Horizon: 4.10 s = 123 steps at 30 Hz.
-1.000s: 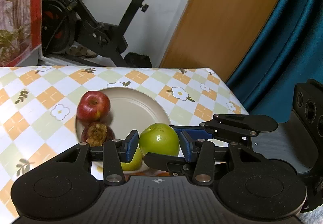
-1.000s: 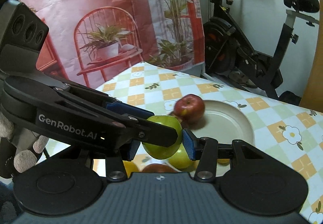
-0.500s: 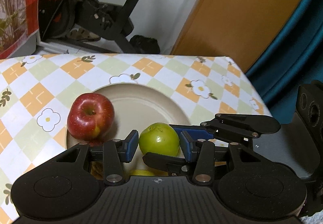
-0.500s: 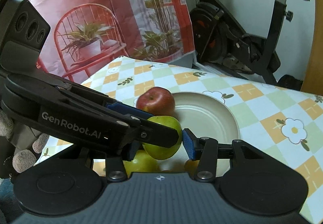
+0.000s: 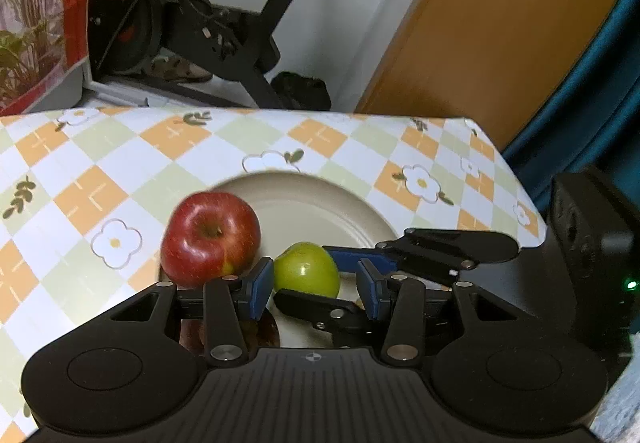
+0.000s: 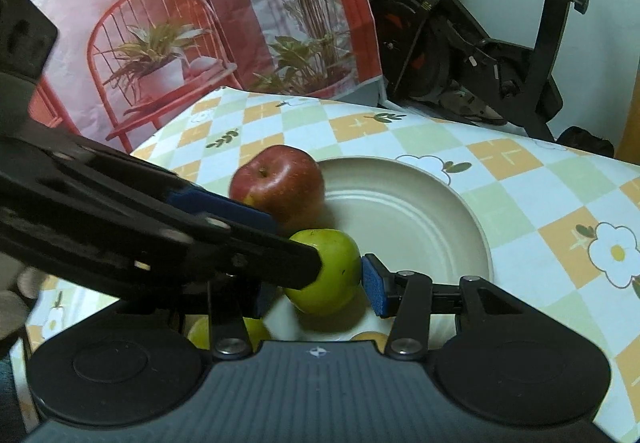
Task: Organize fruits
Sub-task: 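Carry the second green apple with the left gripper onto the plate, then open the left gripper and lift it away from the plate, then lower the left tool toward a mandarin orange beside the plate, then close the left gripper on the mandarin orange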
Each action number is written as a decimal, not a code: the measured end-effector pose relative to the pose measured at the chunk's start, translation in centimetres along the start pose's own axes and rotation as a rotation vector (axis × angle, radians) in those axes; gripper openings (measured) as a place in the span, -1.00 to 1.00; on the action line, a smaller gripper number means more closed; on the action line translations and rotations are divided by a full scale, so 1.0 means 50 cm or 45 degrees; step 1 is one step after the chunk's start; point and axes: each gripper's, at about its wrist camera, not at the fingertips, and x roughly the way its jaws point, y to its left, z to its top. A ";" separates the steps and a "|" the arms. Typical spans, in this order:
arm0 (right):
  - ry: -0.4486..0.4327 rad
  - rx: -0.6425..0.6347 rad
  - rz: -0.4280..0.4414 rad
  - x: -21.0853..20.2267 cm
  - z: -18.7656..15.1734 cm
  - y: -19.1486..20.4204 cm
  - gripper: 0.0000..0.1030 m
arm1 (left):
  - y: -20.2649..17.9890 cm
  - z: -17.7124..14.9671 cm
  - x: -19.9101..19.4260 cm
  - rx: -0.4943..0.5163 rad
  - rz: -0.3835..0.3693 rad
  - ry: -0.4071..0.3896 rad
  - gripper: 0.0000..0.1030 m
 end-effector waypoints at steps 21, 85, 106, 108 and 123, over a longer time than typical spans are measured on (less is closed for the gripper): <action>-0.089 -0.040 -0.087 -0.058 0.021 0.050 0.19 | -0.003 -0.027 -0.118 -0.045 0.095 -0.135 -0.07; -0.178 0.133 -0.012 -0.239 -0.294 0.241 -0.02 | -0.089 -0.480 -0.220 0.120 0.139 -0.134 -0.26; -0.056 0.000 0.010 -0.188 -0.315 0.280 -0.16 | -0.050 -0.475 -0.216 -0.011 0.176 -0.142 -0.22; -0.061 -0.003 0.015 -0.189 -0.315 0.280 -0.22 | -0.048 -0.475 -0.210 -0.018 0.190 -0.124 -0.23; -0.075 -0.009 0.019 -0.195 -0.316 0.280 -0.23 | -0.047 -0.475 -0.205 -0.034 0.189 -0.121 -0.24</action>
